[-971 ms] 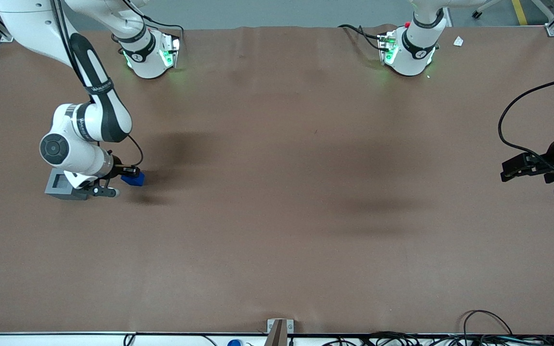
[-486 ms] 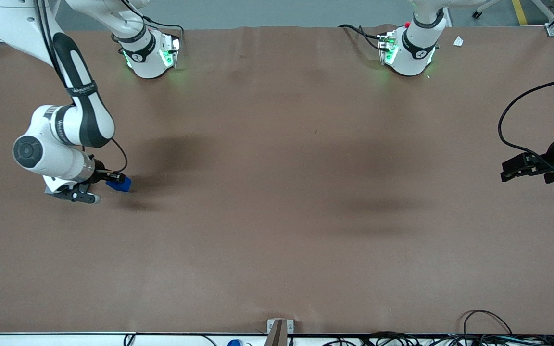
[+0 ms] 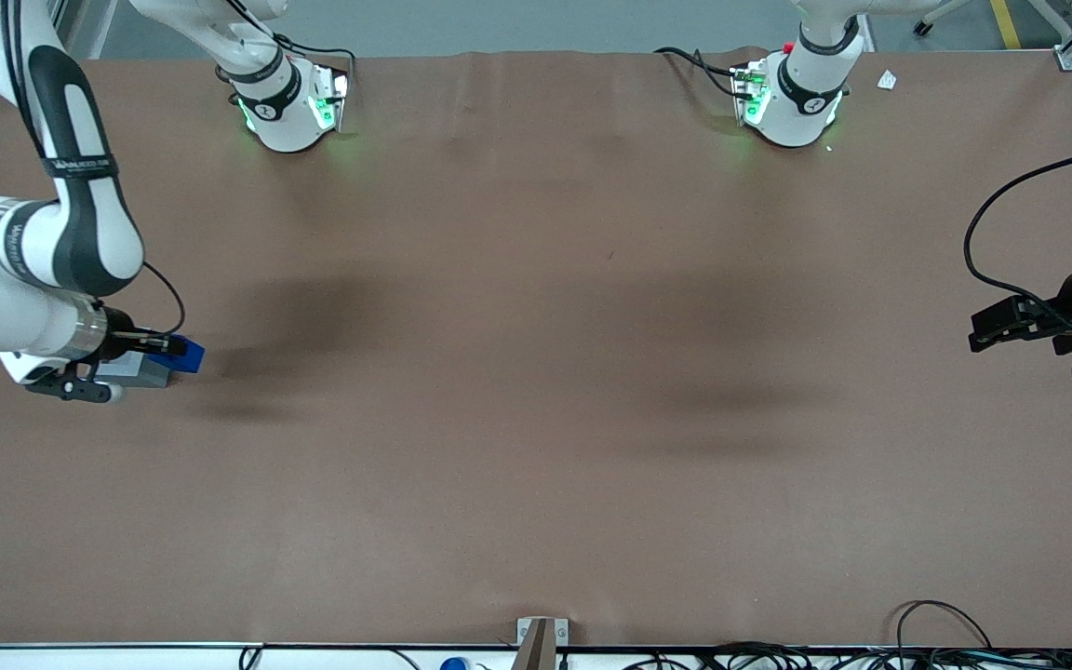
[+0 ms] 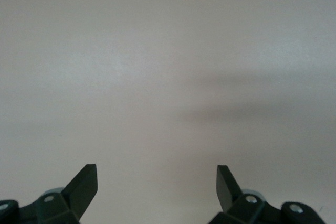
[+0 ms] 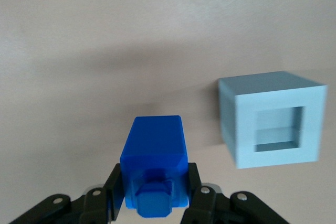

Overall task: Insert blue part into gray base with right arm
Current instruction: 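Lift the blue block and carry it over the gray base, then lower the blue block into the opening of the gray base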

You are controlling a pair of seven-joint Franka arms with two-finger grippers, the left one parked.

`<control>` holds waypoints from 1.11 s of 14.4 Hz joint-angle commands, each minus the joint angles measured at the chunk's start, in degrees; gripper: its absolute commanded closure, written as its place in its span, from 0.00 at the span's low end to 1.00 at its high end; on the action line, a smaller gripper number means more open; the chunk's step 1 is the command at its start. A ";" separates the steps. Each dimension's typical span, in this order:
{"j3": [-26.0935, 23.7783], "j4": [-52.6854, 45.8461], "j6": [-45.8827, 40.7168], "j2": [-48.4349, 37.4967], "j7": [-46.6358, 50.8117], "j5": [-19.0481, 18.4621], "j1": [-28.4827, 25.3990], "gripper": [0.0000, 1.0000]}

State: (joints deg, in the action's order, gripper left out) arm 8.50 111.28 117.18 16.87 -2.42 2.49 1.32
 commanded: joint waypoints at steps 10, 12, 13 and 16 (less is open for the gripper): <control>-0.76 0.07 -1.25 -1.93 -7.24 -4.69 9.05 0.95; -0.76 0.16 0.85 -1.67 -9.60 -4.69 10.72 0.95; -0.76 0.16 1.90 -1.32 -11.27 -4.69 11.59 0.95; -0.76 0.16 2.88 -0.35 -11.73 -4.69 12.13 0.95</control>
State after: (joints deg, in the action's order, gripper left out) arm 8.71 110.78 119.04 16.45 -13.45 -1.40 12.37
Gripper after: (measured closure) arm 0.493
